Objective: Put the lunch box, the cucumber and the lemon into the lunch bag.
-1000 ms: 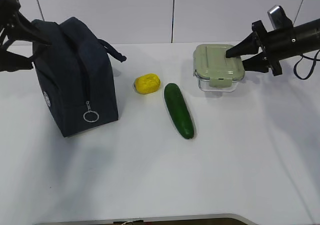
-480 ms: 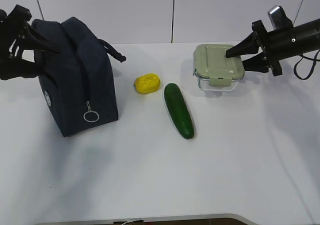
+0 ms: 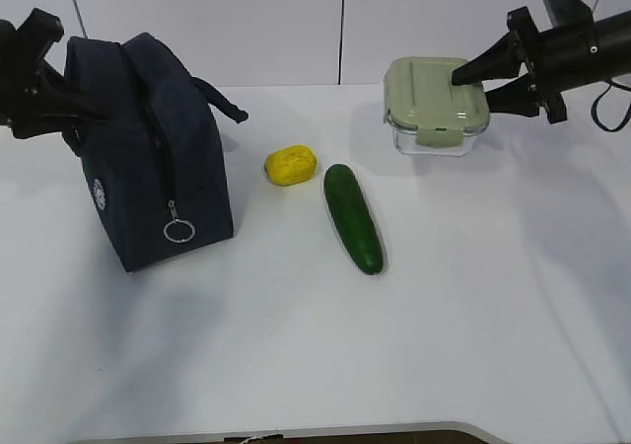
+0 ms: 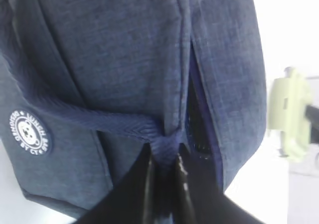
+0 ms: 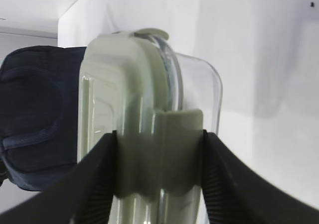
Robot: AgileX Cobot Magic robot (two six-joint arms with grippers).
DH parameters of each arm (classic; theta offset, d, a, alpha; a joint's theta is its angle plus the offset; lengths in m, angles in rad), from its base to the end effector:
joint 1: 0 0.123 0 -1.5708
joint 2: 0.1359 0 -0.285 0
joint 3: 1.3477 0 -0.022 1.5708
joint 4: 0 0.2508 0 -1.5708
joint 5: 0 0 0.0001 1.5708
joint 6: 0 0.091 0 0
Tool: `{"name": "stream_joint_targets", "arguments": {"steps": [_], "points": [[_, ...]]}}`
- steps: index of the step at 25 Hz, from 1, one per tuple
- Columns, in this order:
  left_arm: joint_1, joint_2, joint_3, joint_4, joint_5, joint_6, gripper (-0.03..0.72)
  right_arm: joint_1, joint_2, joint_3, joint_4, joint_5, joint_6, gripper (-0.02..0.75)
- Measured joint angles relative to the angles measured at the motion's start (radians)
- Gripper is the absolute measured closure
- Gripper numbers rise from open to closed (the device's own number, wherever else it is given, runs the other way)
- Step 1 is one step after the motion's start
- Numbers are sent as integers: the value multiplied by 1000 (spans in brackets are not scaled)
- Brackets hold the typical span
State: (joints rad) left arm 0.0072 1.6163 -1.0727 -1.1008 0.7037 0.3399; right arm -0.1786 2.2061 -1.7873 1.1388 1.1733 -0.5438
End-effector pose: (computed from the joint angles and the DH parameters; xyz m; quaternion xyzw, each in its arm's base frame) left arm 0.3371 -0.0501 0.2580 -0.1788 0.8761 -0.3764 0.2424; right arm 0.4709 -0.0075 0.2218 0.0362 0.8627 0.4614 0.2040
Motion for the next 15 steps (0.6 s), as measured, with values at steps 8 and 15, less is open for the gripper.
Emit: {"name": "stream_joint_targets", "arguments": {"steps": [8, 15], "points": [[0, -37, 0, 33, 50, 20, 686, 50, -26, 0, 64, 2, 6, 365], [0, -127, 0, 246, 106, -64, 686, 133, -26, 0, 67, 6, 46, 365]]}}
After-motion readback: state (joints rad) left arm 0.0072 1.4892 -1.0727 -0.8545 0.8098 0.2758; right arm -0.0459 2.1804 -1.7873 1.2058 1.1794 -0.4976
